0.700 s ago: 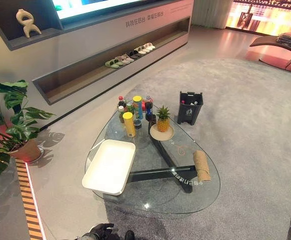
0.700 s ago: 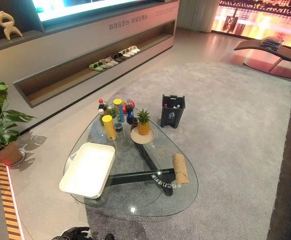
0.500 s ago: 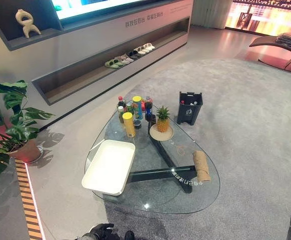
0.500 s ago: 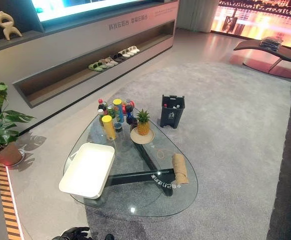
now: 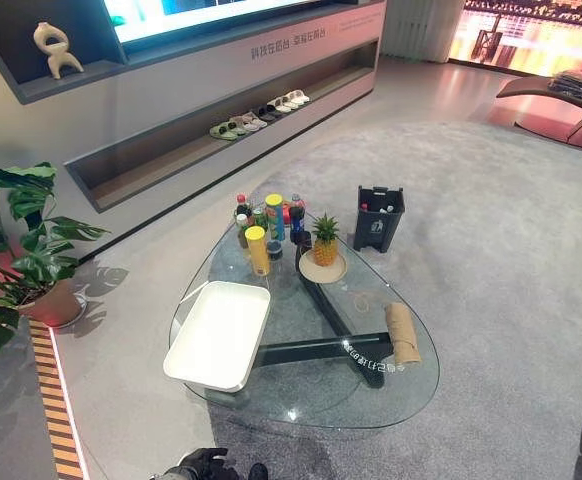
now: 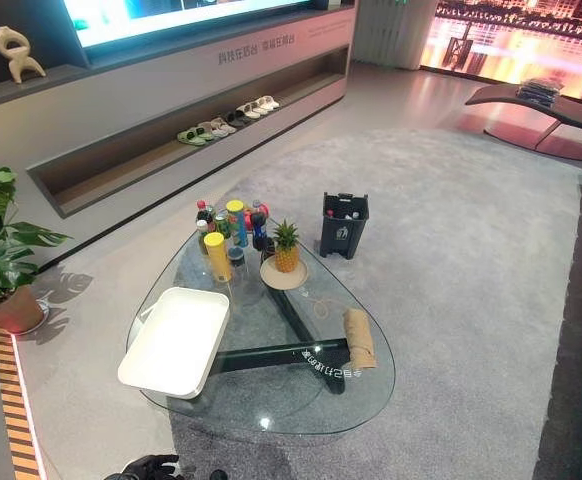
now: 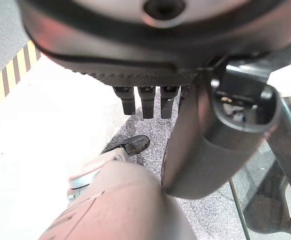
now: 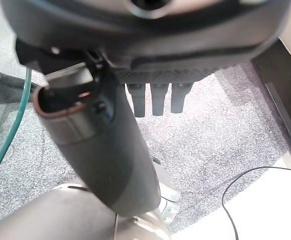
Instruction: Wipe the table with a cloth and put it in the basket.
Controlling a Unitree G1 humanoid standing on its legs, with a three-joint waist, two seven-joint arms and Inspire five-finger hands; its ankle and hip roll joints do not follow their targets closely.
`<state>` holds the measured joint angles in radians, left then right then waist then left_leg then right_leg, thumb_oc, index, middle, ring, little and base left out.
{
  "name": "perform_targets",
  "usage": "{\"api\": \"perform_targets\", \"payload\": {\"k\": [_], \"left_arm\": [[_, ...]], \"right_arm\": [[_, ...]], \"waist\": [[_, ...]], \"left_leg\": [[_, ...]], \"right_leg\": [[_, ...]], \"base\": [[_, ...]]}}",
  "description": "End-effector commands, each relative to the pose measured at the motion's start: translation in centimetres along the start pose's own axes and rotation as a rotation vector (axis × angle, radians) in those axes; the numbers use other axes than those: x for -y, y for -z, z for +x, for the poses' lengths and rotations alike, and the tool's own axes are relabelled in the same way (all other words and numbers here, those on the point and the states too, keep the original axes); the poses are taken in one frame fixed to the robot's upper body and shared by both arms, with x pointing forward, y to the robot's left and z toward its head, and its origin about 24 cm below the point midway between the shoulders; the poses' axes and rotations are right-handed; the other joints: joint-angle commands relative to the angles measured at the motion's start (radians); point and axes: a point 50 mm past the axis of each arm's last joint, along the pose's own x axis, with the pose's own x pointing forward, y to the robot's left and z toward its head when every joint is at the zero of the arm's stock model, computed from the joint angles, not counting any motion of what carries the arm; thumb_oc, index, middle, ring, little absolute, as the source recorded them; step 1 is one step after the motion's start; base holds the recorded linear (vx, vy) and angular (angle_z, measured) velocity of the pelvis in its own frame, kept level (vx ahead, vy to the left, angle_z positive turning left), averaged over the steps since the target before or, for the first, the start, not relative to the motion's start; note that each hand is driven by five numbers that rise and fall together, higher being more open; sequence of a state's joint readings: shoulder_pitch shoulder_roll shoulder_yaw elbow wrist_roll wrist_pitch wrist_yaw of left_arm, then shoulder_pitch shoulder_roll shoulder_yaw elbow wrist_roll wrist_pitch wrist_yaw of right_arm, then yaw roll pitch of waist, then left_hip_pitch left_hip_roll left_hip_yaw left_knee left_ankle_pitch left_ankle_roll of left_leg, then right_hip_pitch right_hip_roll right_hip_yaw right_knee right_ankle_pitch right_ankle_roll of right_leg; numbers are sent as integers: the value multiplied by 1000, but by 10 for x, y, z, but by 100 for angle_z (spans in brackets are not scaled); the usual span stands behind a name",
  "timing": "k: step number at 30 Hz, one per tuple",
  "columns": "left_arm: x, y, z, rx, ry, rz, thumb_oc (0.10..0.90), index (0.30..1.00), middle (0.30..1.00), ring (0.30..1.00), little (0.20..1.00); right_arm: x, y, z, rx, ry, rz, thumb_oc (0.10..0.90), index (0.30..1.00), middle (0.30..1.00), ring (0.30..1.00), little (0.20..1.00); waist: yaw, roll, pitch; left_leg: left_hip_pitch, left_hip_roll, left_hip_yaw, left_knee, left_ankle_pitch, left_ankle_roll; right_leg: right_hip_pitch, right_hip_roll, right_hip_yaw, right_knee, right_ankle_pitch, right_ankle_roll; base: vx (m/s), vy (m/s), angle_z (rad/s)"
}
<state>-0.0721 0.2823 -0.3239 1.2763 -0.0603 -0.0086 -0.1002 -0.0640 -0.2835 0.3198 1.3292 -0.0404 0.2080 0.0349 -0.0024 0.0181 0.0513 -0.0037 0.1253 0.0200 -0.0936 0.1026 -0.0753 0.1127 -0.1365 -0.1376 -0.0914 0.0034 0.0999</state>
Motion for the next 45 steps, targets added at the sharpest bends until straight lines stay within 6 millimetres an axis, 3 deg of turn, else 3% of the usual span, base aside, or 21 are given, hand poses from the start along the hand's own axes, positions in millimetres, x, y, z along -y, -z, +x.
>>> {"api": "perform_targets", "payload": {"k": [1, 19, 28, 35, 38, 39, 41, 45], "left_arm": [[2, -16, 3, 22, 18, 26, 800, 900, 900, 900, 900], [1, -21, 3, 50, -2, 8, 800, 900, 900, 900, 900], [-20, -79, 0, 216, -63, -52, 800, 900, 900, 900, 900], [-36, -104, -5, 295, -112, -117, 800, 900, 900, 900, 900], [-36, -104, -5, 295, -112, -117, 800, 900, 900, 900, 900], [-44, -117, -9, 336, -140, -166, 800, 900, 900, 900, 900], [-60, -133, -15, 388, -174, -302, 800, 900, 900, 900, 900], [-68, -139, -18, 416, -196, -377, 800, 900, 900, 900, 900]], "right_arm": [[7, -18, -2, 28, 17, -27, 800, 900, 900, 900, 900], [15, -19, -2, 18, 38, -36, 800, 900, 900, 900, 900], [47, -54, -12, 93, 126, -5, 800, 900, 900, 900, 900], [65, -73, -19, 135, 183, 4, 800, 900, 900, 900, 900], [65, -73, -19, 135, 183, 4, 800, 900, 900, 900, 900], [76, -85, -25, 163, 230, 5, 800, 900, 900, 900, 900], [88, -99, -32, 202, 282, 25, 800, 900, 900, 900, 900], [97, -101, -35, 208, 346, 66, 800, 900, 900, 900, 900]], "waist": [[28, -17, 66], [26, -2, 83], [10, 17, 227], [7, 9, 334], [7, 8, 334], [12, 7, 391], [8, 2, 454], [5, 3, 469]], "left_leg": [[62, 32, 44, 6, -77, -10], [39, 28, 36, 6, -66, -16], [-112, 11, 13, 6, -25, -9], [-205, -7, 13, 6, -10, 0], [-206, -8, 13, 6, -10, 0], [-255, -5, 8, 25, 18, -1], [-389, -17, -11, 176, 4, 2], [-542, -36, -45, 353, -38, 13]], "right_leg": [[-39, -79, -43, 10, 55, 39], [-58, -78, -37, 4, 64, 40], [-219, -69, 12, 4, 111, 31], [-324, -72, 28, 17, 139, 36], [-325, -72, 28, 17, 139, 36], [-390, -69, 31, 86, 127, 26], [-519, -71, 49, 236, 92, 16], [-661, -76, 76, 386, 48, 7]], "base": [[0, 0, 0], [-4, 1, 0], [-173, 16, 0], [-87, 12, 3], [-63, 12, 1], [-299, 11, 1], [-330, -22, -2], [-106, -48, 15]]}}
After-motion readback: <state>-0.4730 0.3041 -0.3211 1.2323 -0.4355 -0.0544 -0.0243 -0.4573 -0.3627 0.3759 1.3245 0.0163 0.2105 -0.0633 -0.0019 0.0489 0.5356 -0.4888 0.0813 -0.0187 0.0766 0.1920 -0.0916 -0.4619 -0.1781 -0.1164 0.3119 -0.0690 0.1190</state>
